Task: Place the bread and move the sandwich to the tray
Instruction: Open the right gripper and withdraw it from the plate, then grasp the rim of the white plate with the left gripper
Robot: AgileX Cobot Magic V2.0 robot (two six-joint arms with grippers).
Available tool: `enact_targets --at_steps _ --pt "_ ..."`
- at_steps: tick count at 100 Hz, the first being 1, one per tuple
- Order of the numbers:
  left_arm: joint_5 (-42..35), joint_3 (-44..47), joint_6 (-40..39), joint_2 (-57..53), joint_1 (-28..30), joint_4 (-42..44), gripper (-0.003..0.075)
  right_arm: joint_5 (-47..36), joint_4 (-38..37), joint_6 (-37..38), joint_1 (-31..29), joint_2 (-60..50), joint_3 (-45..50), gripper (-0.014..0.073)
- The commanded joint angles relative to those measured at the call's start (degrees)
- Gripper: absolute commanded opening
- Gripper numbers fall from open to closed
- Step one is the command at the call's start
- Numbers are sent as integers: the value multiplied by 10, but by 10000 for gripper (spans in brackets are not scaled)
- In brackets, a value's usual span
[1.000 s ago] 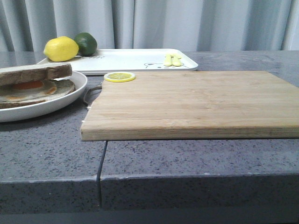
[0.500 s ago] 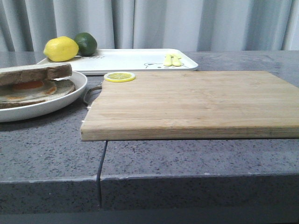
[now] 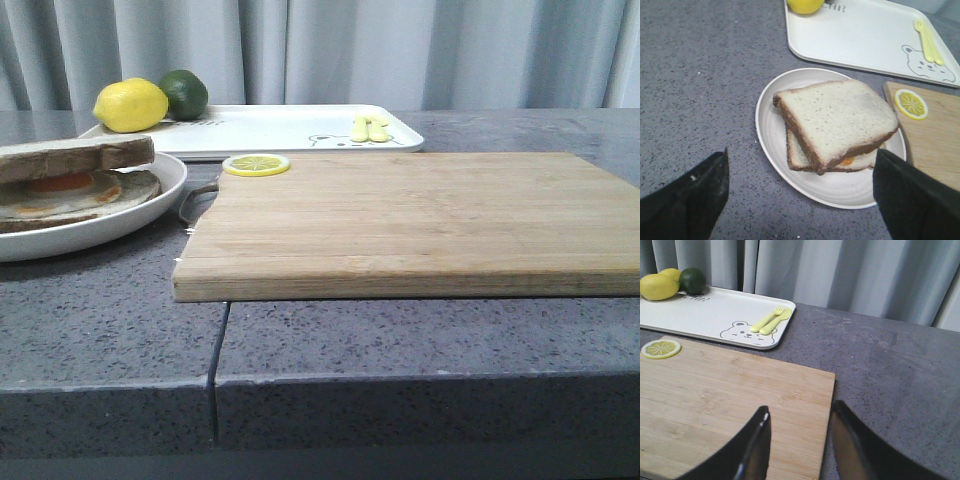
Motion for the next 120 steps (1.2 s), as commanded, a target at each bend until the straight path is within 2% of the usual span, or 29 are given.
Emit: enact_targets --at_steps 1,22,51,78,120 --pt "-48 -19 -20 30 21 -8 519 -43 -6 2 -3 3 -14 314" --pt "-58 -19 -20 94 57 -12 482 -43 -6 2 -3 3 -14 314" --pt "-101 -19 -20 190 58 -70 481 -43 -6 2 -3 3 -14 314" --pt "-110 -19 -20 267 58 -117 481 -43 -6 2 -3 3 -14 314" --pt "-153 -19 -19 312 13 -117 481 -43 -6 2 -3 3 -14 314"
